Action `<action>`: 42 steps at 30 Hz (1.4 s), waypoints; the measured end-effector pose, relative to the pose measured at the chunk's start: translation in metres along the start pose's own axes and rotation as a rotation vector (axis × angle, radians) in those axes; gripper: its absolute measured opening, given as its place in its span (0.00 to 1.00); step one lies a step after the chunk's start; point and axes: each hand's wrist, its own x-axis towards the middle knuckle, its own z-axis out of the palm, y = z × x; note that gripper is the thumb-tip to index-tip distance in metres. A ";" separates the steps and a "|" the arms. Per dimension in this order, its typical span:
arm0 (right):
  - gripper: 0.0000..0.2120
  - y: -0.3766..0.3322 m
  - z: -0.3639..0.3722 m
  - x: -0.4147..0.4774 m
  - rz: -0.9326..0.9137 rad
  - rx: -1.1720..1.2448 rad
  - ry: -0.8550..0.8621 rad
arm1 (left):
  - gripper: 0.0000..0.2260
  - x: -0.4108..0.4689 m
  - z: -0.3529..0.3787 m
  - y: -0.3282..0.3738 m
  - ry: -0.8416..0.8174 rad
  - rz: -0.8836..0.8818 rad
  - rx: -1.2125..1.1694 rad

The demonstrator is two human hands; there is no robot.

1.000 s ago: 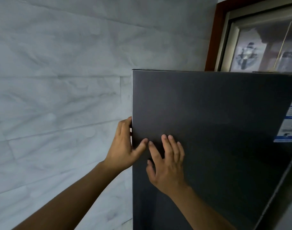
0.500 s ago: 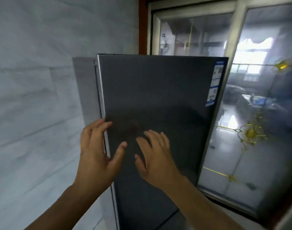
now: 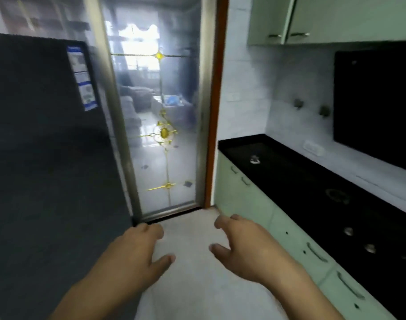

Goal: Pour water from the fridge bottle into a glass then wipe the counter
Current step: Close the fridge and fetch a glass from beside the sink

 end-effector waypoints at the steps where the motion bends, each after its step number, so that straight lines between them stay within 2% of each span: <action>1: 0.22 0.028 -0.005 -0.022 0.091 0.007 0.006 | 0.21 0.009 0.010 0.025 -0.027 0.043 0.004; 8: 0.20 0.196 -0.044 -0.182 0.549 -0.017 0.030 | 0.22 0.055 0.081 0.235 -0.185 0.364 0.067; 15: 0.20 0.330 -0.074 -0.342 0.811 -0.025 0.065 | 0.23 0.046 0.156 0.467 -0.283 0.644 -0.003; 20: 0.18 0.394 -0.085 -0.430 0.976 -0.012 0.110 | 0.19 0.027 0.193 0.589 -0.346 0.814 -0.015; 26: 0.16 0.447 -0.089 -0.499 1.186 0.041 0.258 | 0.16 0.024 0.232 0.692 -0.449 1.029 0.004; 34: 0.19 0.503 -0.106 -0.583 1.585 0.032 0.284 | 0.19 0.020 0.280 0.849 -0.519 1.416 -0.045; 42: 0.18 0.499 -0.113 -0.679 1.929 0.010 0.404 | 0.19 -0.060 0.299 0.984 -0.578 1.789 -0.020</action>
